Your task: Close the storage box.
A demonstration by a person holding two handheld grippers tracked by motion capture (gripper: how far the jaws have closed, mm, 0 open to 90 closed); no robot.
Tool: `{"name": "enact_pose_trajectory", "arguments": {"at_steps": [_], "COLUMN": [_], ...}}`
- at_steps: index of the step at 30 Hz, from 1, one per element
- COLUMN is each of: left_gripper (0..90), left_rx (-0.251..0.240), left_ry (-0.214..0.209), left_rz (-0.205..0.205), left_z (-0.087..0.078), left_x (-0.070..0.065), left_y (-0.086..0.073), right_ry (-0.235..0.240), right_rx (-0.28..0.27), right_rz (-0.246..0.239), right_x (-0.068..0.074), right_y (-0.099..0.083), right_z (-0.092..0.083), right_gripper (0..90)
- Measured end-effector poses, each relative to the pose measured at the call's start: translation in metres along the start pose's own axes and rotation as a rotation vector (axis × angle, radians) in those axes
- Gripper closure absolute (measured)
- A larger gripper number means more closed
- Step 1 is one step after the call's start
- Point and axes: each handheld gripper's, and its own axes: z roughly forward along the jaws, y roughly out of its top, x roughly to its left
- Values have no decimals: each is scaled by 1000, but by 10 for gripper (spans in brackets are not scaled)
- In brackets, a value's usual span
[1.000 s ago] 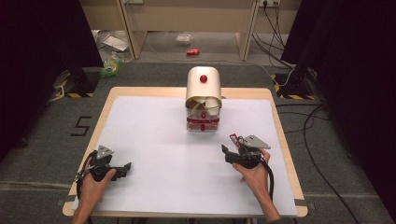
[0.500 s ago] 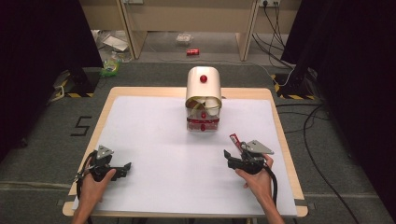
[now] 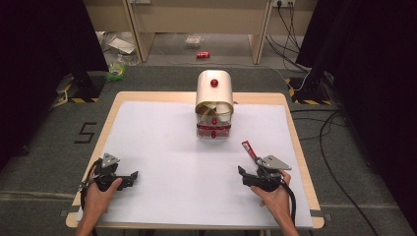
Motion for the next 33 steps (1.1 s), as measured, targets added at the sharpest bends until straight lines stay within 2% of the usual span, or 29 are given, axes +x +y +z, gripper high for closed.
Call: {"name": "enact_pose_trajectory", "arguments": {"at_steps": [12, 33], "left_gripper": [14, 15], "left_rx": [0, 0], "left_ry": [0, 0], "left_rz": [0, 1], "left_z": [0, 0], "left_x": [0, 0], "left_y": [0, 0], "right_ry": [4, 32], "right_rx": [20, 68], "right_rz": [0, -36], "right_x": [2, 9], "right_y": [-11, -26], "right_z": [-6, -16], "right_gripper": [276, 275]}}
